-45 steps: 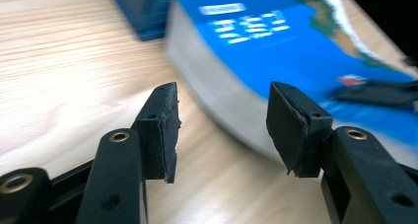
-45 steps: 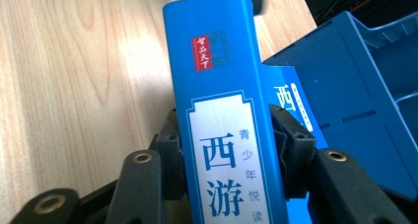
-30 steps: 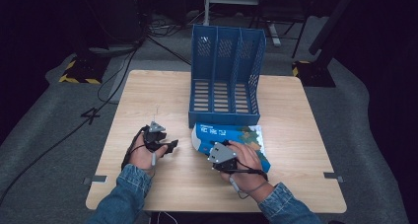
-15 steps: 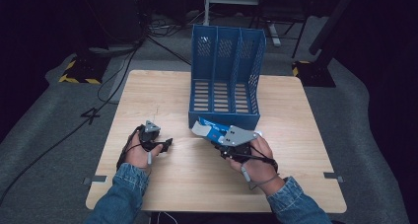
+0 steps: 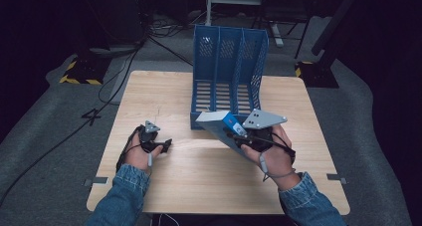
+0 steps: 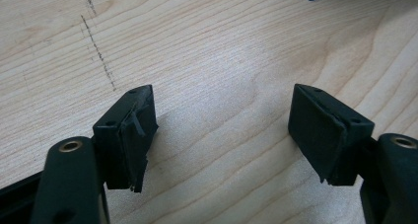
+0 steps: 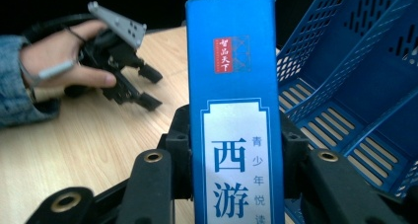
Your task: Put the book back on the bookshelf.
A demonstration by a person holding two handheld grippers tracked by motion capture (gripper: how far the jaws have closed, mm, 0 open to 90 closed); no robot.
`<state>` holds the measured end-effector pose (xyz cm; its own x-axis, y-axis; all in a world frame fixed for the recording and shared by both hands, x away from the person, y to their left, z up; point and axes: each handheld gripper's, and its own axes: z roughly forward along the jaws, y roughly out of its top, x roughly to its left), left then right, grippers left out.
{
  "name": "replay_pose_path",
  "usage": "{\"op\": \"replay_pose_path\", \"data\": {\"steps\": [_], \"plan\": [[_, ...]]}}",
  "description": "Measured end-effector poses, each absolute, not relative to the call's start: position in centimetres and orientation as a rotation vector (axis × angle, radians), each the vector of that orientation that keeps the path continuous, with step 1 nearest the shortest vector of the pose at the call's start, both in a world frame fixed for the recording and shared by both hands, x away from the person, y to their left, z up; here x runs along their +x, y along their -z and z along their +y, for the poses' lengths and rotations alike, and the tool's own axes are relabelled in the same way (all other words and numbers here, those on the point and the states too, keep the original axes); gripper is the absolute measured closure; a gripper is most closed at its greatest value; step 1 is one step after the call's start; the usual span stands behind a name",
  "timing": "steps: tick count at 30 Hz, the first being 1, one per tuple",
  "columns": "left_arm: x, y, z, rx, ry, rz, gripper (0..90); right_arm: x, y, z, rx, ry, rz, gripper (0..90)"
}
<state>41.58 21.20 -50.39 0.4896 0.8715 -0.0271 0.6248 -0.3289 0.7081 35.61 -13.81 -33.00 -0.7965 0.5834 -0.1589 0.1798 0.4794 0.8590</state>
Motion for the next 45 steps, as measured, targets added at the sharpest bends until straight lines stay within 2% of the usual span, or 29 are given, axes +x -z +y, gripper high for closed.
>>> {"op": "replay_pose_path", "data": {"steps": [12, 23, 45], "plan": [[41.9, 50.4, 21.3, 2.088, -0.457, 1.196, 23.9, 36.2, 31.2, -15.2, 0.704, -1.338, 2.270, 61.6], [42.0, 50.4, 21.4, 2.096, -0.455, 1.191, 23.6, 37.0, 29.6, -15.6, 0.702, -1.354, 2.291, 61.6], [42.0, 50.4, 21.4, 2.095, -0.455, 1.189, 23.6, 38.6, 26.1, -18.9, 0.674, -1.490, 2.330, 61.6]]}}
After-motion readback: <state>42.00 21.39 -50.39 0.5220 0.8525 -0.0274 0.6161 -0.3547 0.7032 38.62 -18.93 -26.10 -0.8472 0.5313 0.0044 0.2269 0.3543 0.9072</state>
